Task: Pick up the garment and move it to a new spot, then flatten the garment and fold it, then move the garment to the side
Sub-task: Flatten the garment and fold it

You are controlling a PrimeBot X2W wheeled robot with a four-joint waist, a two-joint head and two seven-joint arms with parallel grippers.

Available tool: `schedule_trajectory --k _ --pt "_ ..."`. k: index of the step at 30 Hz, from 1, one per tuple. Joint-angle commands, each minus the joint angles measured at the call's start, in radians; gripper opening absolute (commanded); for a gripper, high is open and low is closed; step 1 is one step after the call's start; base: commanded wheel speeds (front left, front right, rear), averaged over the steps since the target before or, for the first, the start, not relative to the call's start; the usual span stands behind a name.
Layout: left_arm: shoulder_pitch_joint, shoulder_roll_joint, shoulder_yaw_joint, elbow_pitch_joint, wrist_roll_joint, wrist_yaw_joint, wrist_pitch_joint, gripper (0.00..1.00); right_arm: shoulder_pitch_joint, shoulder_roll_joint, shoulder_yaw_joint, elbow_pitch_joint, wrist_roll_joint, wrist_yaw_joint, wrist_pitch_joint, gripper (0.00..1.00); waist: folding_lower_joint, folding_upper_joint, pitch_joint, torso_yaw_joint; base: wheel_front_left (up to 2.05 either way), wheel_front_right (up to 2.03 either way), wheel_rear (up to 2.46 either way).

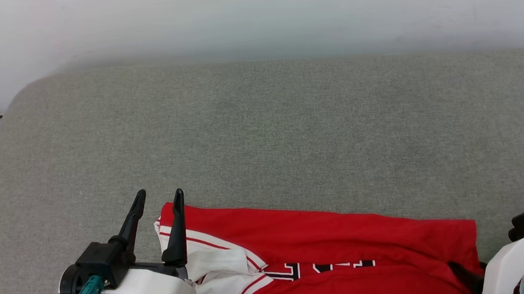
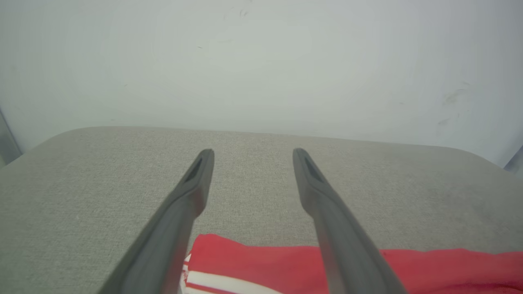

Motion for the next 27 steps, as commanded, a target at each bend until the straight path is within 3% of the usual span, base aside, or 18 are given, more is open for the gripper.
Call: schedule_trajectory --k 1,5,6,7,20,27 --pt "-0.011 0.002 -0.002 -0.002 0.008 0.005 -0.002 1.00 0.005 0.013 0.009 0.024 0.007 0.000 0.014 1.00 0.0000 -0.0001 0.003 0.004 0.00 0.00 0.00" --pt "-0.011 0.006 -0.006 -0.003 0.009 0.007 -0.001 1.00 0.023 0.041 0.039 0.073 0.029 0.000 0.054 1.00 0.0000 -0.0001 0.004 0.006 0.00 0.00 0.00" --pt "-0.010 0.007 -0.008 -0.002 0.009 0.008 0.002 1.00 0.022 0.045 0.043 0.079 0.034 0.000 0.055 0.47 0.0000 -0.0001 0.003 0.006 0.00 0.00 0.00" --pt "-0.009 0.008 -0.008 -0.001 0.009 0.009 0.004 1.00 0.020 0.048 0.044 0.084 0.038 0.000 0.054 0.00 0.0000 -0.0001 0.000 0.005 0.00 0.00 0.00" --pt "0.040 0.033 -0.016 0.005 0.009 0.021 0.026 1.00 -0.052 -0.029 0.031 0.049 0.052 0.000 0.010 0.00 0.0000 -0.0001 -0.090 -0.032 0.00 0.00 0.00" --pt "0.077 0.044 -0.013 -0.018 0.010 0.043 0.043 1.00 -0.043 -0.089 -0.073 0.055 0.034 -0.001 0.016 0.00 0.0000 -0.0001 -0.114 -0.053 0.00 0.00 0.00"
